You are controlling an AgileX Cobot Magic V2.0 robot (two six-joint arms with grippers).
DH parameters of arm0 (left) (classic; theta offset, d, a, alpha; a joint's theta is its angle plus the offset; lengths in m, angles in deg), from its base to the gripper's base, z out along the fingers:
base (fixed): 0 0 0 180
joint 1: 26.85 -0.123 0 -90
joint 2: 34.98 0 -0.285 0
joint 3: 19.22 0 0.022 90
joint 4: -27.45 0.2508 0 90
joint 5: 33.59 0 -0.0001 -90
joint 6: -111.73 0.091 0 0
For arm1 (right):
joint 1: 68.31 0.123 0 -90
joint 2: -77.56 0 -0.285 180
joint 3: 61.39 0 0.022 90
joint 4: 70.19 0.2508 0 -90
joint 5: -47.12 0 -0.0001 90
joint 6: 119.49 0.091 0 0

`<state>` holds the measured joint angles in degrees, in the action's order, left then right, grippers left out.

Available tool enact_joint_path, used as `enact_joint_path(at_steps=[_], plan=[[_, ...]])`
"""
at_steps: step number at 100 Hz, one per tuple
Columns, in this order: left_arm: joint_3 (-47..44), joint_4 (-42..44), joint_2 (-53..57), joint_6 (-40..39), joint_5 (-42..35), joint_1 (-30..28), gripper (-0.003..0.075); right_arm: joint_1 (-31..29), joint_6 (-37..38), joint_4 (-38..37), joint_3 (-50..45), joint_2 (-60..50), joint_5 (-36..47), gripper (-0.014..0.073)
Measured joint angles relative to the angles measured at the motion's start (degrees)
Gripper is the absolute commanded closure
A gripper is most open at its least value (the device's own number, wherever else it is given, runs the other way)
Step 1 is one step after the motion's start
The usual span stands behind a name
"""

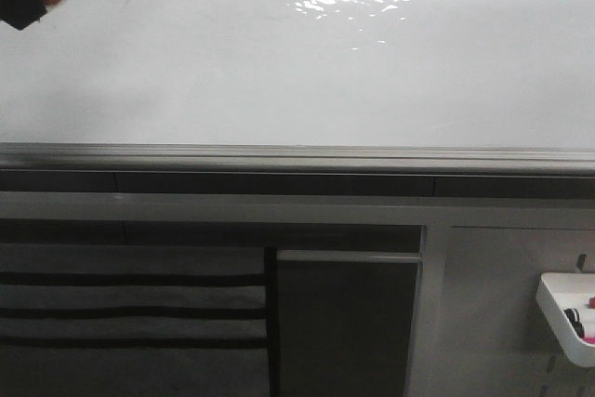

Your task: Write number 3 on whiteboard

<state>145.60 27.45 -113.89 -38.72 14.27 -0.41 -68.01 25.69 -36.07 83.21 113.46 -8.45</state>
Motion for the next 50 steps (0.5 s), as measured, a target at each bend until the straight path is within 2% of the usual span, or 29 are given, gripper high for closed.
enact_joint_path(at_steps=[11,19,36,50], plan=[[0.0,-4.41,0.94,6.51,6.23,6.64,0.0738,0.93,-11.78,9.48,1.78,6.2,-5.04,-0.0061],[0.0,-8.74,0.94,10.43,9.31,11.09,0.0738,3.28,-17.67,12.69,3.29,10.24,-7.59,-0.0061],[0.0,-16.79,0.94,17.86,11.4,19.53,0.0738,11.13,-21.64,12.97,7.02,16.58,-8.46,-0.0061],[0.09,-19.0,0.94,19.44,11.86,23.19,0.0738,18.32,-22.32,12.17,10.59,21.59,-8.46,-0.0061]])
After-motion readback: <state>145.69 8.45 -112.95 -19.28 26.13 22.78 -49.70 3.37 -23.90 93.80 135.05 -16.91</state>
